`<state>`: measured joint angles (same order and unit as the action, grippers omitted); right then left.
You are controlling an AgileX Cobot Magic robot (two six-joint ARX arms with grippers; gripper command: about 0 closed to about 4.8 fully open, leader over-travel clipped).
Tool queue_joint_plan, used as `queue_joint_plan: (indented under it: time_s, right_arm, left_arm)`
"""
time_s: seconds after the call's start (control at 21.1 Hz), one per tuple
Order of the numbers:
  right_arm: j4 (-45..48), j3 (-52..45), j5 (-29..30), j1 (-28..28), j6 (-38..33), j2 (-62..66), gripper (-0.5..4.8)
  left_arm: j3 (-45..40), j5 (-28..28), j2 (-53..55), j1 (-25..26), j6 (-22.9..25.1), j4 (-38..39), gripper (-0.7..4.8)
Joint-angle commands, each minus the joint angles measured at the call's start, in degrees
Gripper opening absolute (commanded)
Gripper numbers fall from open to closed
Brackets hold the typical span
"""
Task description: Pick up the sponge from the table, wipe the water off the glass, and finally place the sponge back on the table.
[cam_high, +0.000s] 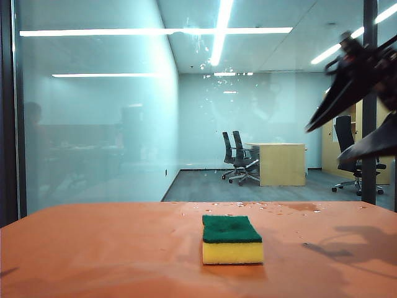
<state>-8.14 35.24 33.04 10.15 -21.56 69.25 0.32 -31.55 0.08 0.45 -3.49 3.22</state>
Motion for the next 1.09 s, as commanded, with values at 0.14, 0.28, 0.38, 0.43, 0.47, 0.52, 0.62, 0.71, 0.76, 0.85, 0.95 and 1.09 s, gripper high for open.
queue_joint_plan:
  time_s: [0.14, 0.28, 0.38, 0.43, 0.47, 0.52, 0.62, 0.71, 0.76, 0.85, 0.95, 1.09]
  right_arm:
    - [1.1, 4.0, 2.6, 3.2, -0.9, 9.0, 3.29]
    - [1.1, 6.4, 3.1, 4.8, -0.9, 13.4, 3.29]
    - [1.2, 8.1, 3.1, 6.8, -0.9, 16.3, 3.29]
    - [1.2, 8.6, 2.9, 7.5, -0.9, 17.0, 3.29]
    - [1.2, 8.9, 2.7, 8.1, -0.9, 17.7, 3.28]
    - [1.6, 9.6, 1.4, 9.6, -0.9, 19.1, 3.28]
    - [2.7, 10.4, -0.1, 10.9, -0.9, 21.0, 3.28]
    - [2.9, 11.7, -0.6, 11.8, -0.9, 23.5, 3.28]
    - [3.0, 12.0, -1.3, 12.0, -0.9, 24.2, 3.28]
    - [4.2, 12.7, -2.3, 12.2, -0.9, 26.3, 3.28]
    - [6.1, 12.9, -2.8, 12.2, -1.0, 28.2, 3.28]
    - [8.5, 13.0, -3.5, 12.2, -1.0, 30.7, 3.28]
  left_arm:
    - [0.3, -4.0, 0.1, 0.0, 0.0, -0.8, 1.92]
    - [0.3, -5.9, 0.1, 0.0, 0.0, -0.7, 1.92]
    - [0.3, -5.8, 0.1, 0.0, 0.0, -0.7, 1.92]
    - [0.3, -5.8, 0.1, 0.0, 0.0, -0.6, 1.92]
    - [0.3, -5.8, 0.1, 0.0, 0.0, -0.5, 1.92]
    - [0.3, -5.8, 0.1, 0.0, 0.0, -0.5, 1.91]
    - [0.3, -5.8, 0.1, 0.0, 0.0, -0.5, 1.83]
    - [0.3, -5.8, 0.1, 0.0, 0.0, -0.5, 1.83]
    - [0.3, -5.8, 0.1, 0.0, 0.0, -0.5, 1.83]
    - [0.3, -5.8, 0.1, 0.0, 0.0, -0.6, 1.83]
    - [0.3, -5.8, 0.1, 0.0, 0.0, -0.6, 1.83]
    - [0.3, -5.8, 0.1, 0.0, 0.0, -0.6, 1.83]
